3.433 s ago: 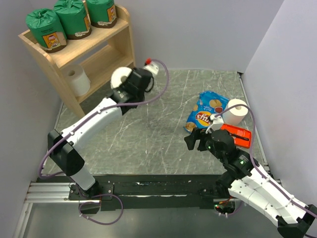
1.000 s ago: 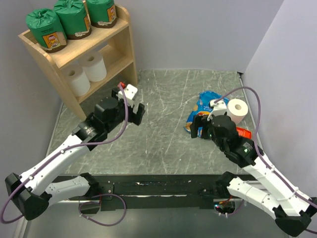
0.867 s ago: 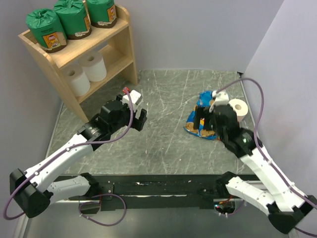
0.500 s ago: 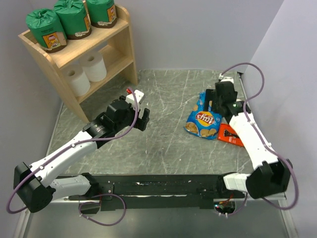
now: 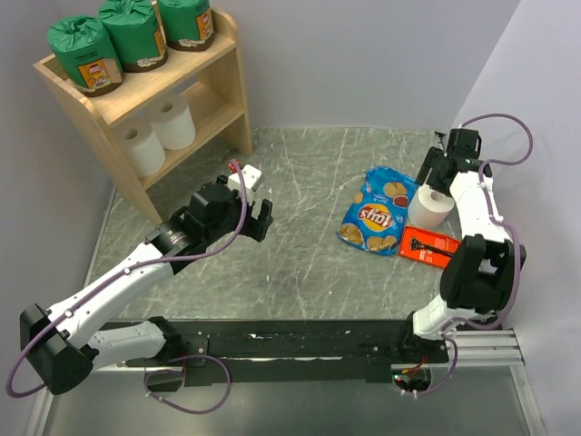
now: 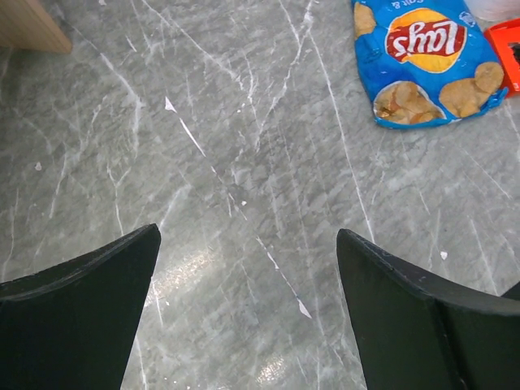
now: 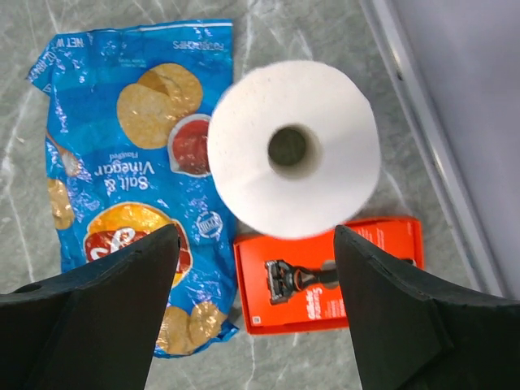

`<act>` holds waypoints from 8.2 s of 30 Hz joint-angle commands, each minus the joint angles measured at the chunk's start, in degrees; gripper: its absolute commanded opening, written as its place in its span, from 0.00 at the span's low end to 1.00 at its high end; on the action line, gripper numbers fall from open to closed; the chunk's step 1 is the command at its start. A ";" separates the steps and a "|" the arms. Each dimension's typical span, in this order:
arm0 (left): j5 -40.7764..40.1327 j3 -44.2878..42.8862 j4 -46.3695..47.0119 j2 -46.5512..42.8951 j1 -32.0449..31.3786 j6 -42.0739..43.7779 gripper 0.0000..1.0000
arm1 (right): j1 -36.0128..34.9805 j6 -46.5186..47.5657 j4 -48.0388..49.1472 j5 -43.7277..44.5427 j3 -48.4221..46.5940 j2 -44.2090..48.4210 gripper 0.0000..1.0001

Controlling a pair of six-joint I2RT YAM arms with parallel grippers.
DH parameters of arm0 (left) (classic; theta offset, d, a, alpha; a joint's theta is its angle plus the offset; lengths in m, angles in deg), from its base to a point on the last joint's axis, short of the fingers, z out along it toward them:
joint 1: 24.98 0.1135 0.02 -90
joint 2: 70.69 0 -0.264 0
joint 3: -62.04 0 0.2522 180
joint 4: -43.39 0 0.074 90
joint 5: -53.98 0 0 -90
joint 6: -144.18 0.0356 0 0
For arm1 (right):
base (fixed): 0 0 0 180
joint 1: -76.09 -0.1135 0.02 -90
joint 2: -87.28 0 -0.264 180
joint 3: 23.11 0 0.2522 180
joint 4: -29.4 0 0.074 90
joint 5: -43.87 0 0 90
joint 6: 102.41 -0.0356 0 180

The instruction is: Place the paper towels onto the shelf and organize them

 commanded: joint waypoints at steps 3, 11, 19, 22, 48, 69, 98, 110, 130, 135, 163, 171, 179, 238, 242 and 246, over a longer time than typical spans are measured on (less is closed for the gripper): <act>2.50 -1.76 1.43 -3.04 -0.23 -0.13 0.96 | 0.73 1.94 0.08 -6.26 -5.50 -4.87 0.79; 1.45 -1.50 1.43 -3.57 -0.23 0.22 0.96 | 0.74 2.64 -0.10 -4.07 -7.34 -8.74 0.77; 1.10 -1.24 1.78 -4.27 -0.23 0.39 0.96 | 0.74 4.31 -0.89 -2.48 -10.24 -13.05 0.74; 1.01 -1.15 1.78 -4.27 -0.23 0.48 0.96 | 0.82 4.49 -0.71 -2.22 -10.51 -14.01 0.74; -8.83 0.17 3.09 -6.55 -0.23 1.45 0.97 | -2.07 6.42 -3.70 5.33 -14.90 -13.58 0.41; -30.45 6.59 11.89 -15.53 -0.14 2.68 0.96 | -38.80 1.85 -3.53 5.34 -21.84 -15.77 0.42; -29.58 8.34 13.47 -15.08 -0.23 4.88 0.96 | -58.06 3.43 0.25 8.24 -21.77 -15.44 0.66; -16.85 4.66 8.82 -4.64 -1.02 3.47 0.96 | -58.06 -4.30 5.43 8.33 11.79 15.23 0.70; -9.28 -21.18 -2.69 26.12 -3.92 3.21 0.99 | -58.06 -8.17 6.06 9.92 33.34 48.03 1.00; -9.63 -26.97 -6.04 32.98 -4.54 0.22 0.92 | -58.06 -8.34 4.92 7.71 33.52 51.72 1.00; -9.63 -32.44 -7.18 47.05 -4.54 2.68 0.81 | -58.07 -7.64 0.26 11.05 32.56 55.68 1.00; -10.06 -32.26 -6.66 48.64 -4.54 3.56 0.67 | -58.06 -7.47 -0.18 11.58 32.56 56.03 1.00; -13.14 -32.17 -6.83 46.89 -4.63 5.75 0.47 | -58.06 -7.55 -0.18 11.23 32.56 56.12 1.00; -31.16 -62.23 7.67 50.93 14.18 47.68 0.67 | -58.15 -5.27 7.38 9.56 32.82 51.11 1.00; -31.69 -62.49 8.20 50.57 14.18 48.21 0.69 | -58.06 -5.44 6.94 9.74 33.00 51.81 1.00; -32.39 -62.58 8.02 49.09 12.34 47.94 0.71 | -58.06 -5.88 6.32 9.39 32.65 52.16 1.00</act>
